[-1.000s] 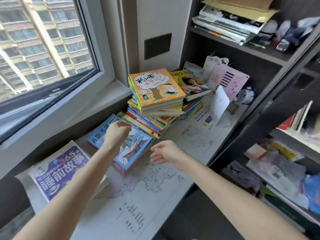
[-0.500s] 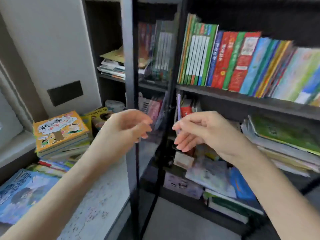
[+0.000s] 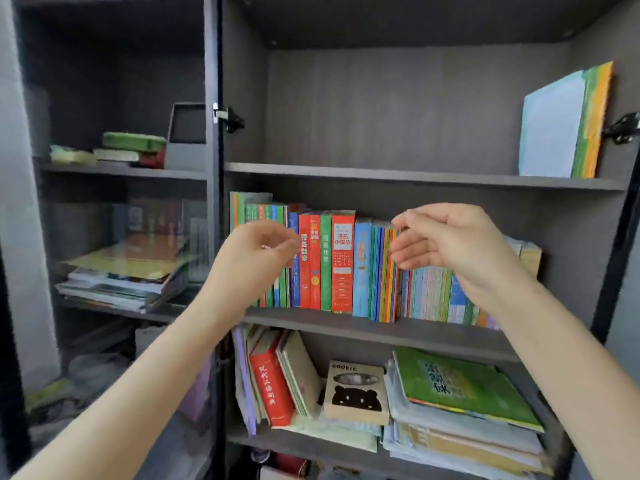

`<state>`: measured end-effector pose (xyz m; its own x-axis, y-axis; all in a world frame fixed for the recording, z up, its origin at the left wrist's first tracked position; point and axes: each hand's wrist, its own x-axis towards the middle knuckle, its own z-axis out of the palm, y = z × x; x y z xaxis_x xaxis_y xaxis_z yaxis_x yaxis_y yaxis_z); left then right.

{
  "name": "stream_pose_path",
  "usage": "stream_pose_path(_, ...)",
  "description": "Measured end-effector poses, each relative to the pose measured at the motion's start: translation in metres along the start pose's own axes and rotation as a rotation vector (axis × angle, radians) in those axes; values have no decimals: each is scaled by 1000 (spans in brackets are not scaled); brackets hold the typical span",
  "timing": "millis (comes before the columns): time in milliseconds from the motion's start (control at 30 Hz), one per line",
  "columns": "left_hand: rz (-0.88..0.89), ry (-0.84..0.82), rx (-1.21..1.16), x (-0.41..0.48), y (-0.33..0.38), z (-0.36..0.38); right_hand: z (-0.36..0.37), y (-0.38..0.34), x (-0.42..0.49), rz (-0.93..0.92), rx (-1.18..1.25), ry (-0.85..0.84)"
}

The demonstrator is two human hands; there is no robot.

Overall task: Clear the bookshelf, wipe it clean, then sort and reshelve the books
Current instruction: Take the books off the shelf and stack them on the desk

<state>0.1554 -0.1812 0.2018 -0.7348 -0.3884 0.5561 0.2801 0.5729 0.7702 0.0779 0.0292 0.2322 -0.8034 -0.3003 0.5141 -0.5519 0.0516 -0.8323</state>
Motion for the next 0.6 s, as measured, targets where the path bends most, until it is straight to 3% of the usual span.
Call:
stream_pose_path(100, 76, 62, 34, 51, 2, 13, -14, -5, 44, -95, -81, 109)
stream_pose_path(267, 239, 112, 67, 134, 7, 41, -44, 13, 124, -265, -413, 458)
stream_pose_path(400, 378, 6, 40, 200, 34, 97, -86, 36, 170, -215, -715, 701)
stream_pose_path(600, 514, -103, 13, 270, 77, 203, -183, 62, 218, -45, -902, 952)
